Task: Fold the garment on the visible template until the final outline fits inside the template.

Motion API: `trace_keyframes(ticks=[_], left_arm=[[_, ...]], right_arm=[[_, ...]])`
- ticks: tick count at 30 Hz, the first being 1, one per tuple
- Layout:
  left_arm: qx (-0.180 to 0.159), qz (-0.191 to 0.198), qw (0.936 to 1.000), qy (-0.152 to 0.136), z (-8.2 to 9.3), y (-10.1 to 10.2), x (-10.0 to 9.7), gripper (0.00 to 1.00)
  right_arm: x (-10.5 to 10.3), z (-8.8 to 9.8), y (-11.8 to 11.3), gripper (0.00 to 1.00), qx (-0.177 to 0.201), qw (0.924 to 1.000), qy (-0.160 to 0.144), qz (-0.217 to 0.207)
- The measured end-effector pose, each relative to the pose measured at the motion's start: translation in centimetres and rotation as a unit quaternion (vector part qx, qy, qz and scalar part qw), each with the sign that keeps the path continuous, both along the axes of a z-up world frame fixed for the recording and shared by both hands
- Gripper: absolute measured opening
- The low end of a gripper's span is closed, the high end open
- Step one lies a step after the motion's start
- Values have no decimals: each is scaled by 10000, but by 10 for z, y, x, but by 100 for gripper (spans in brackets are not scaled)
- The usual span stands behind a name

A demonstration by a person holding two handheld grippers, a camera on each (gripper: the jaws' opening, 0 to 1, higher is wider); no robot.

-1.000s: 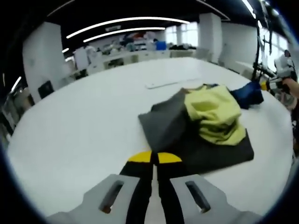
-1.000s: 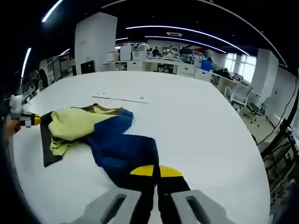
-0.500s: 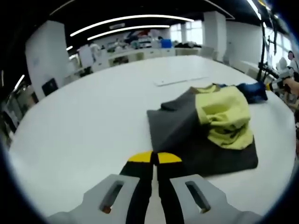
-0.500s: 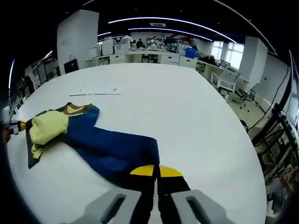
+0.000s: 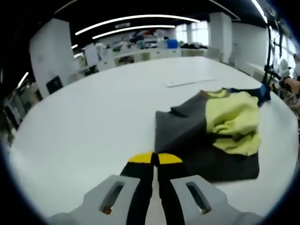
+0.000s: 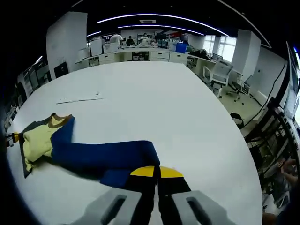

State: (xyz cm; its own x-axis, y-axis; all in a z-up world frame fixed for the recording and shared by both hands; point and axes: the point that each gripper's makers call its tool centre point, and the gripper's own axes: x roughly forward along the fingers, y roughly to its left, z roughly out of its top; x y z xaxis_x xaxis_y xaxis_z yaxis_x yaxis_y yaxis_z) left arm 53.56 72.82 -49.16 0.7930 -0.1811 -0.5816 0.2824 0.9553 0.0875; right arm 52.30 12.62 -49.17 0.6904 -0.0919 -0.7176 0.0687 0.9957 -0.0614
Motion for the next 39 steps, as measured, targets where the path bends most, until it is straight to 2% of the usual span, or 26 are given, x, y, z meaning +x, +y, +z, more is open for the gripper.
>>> trace_keyframes(ticks=[10,14,23,27,29,32,36,39], left_arm=[[56,38,9999,82,-4,6,3,0],[33,91,9999,134,-5,9,4,0],[79,88,9998,174,-5,10,3,0],[341,-82,9992,173,-3,5,1,0],[450,-101,9988,170,-2,5,-2,4],[472,-196,9986,126,1,1,-6,18],[309,-371,9988,72,9,-10,-13,24],[136,-655,9978,-5,16,-29,-21,29]], right_arm=[[-6,-5,-25,0,226,9988,228,-373],[-8,-4,-34,0,201,9983,307,-456],[-12,-10,-34,0,274,9976,494,-405],[-13,-12,-27,0,226,9982,504,-253],[-13,-11,-23,0,265,9986,417,-201],[-13,-10,-17,0,261,9989,365,-94],[-15,-5,-9,17,204,9994,266,70],[-16,2,8,35,268,9989,156,340]])
